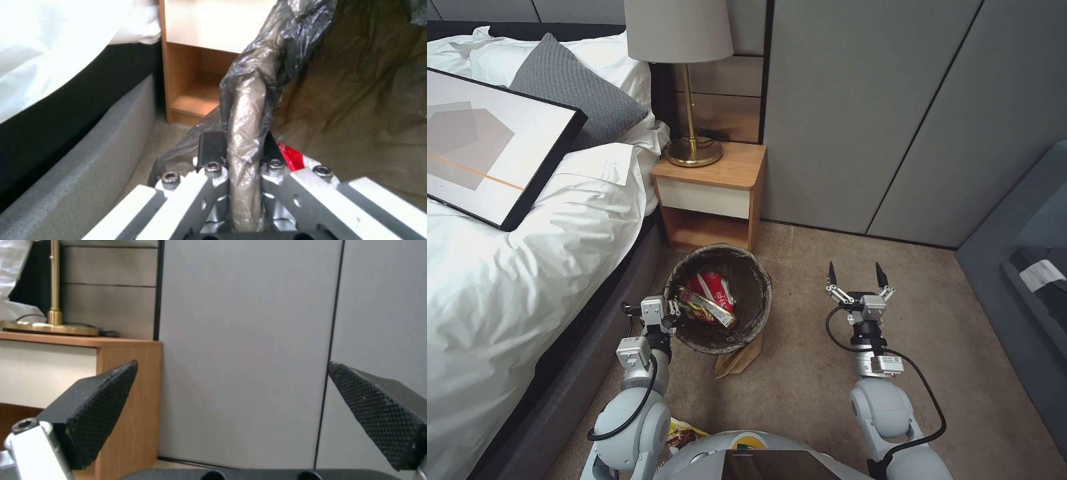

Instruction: Pick up the trash bin, then pick up the garbage from the floor and place it into the trash bin.

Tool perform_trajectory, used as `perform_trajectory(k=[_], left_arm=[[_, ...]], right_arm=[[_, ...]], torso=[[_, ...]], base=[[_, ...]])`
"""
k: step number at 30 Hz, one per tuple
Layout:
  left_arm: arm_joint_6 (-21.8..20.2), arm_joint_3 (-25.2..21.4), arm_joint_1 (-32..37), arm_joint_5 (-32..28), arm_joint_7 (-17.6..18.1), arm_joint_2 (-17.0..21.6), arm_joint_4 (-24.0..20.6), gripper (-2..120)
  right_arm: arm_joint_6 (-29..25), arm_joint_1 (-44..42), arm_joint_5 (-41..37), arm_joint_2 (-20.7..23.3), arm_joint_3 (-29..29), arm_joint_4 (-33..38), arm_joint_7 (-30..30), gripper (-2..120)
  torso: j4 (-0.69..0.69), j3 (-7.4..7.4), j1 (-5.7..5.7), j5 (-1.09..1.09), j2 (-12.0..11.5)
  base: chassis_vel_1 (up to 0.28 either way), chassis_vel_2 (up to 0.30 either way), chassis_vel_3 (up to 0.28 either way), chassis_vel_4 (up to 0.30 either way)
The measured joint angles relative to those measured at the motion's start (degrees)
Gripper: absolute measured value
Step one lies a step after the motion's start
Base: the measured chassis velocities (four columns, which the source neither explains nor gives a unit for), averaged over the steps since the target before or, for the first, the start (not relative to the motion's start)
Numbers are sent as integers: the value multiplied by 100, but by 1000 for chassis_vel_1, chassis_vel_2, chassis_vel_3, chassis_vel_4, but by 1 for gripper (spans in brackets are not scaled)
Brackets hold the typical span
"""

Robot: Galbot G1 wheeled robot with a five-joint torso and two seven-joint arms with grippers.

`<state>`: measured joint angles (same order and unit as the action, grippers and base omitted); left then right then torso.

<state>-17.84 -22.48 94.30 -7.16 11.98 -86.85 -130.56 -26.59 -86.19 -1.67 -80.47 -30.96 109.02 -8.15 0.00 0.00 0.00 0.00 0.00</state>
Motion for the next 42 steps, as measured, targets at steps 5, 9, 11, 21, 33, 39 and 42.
perform_trajectory(k=[5,9,11,21,33,39,42], left_arm=[[0,3,1,-8,-2,-2,-6,0],[0,7,6,-8,-6,-2,-12,0],[0,8,6,-8,-6,-2,-13,0],[-8,10,1,-2,-7,-1,-16,0],[7,11,-4,-6,-23,0,-14,0],[46,10,-4,2,-51,0,-2,0],[56,8,-4,9,-59,0,3,0]], right_arm=[[20,3,1,-3,6,5,0,100],[44,3,6,-3,20,13,0,100],[48,3,8,-3,20,15,0,100],[90,1,17,9,19,46,2,100],[127,19,24,15,27,55,3,100],[129,18,27,13,28,55,2,100],[130,16,27,13,28,55,1,100]], torso=[[0,0,0,0,0],[0,0,0,0,0],[0,0,0,0,0],[1,0,0,0,0],[3,0,0,0,0],[1,0,0,0,0],[0,0,0,0,0]], base=[[0,0,0,0],[0,0,0,0],[0,0,0,0],[57,53,56,59],[101,95,93,95],[23,9,17,23],[0,0,0,0]])
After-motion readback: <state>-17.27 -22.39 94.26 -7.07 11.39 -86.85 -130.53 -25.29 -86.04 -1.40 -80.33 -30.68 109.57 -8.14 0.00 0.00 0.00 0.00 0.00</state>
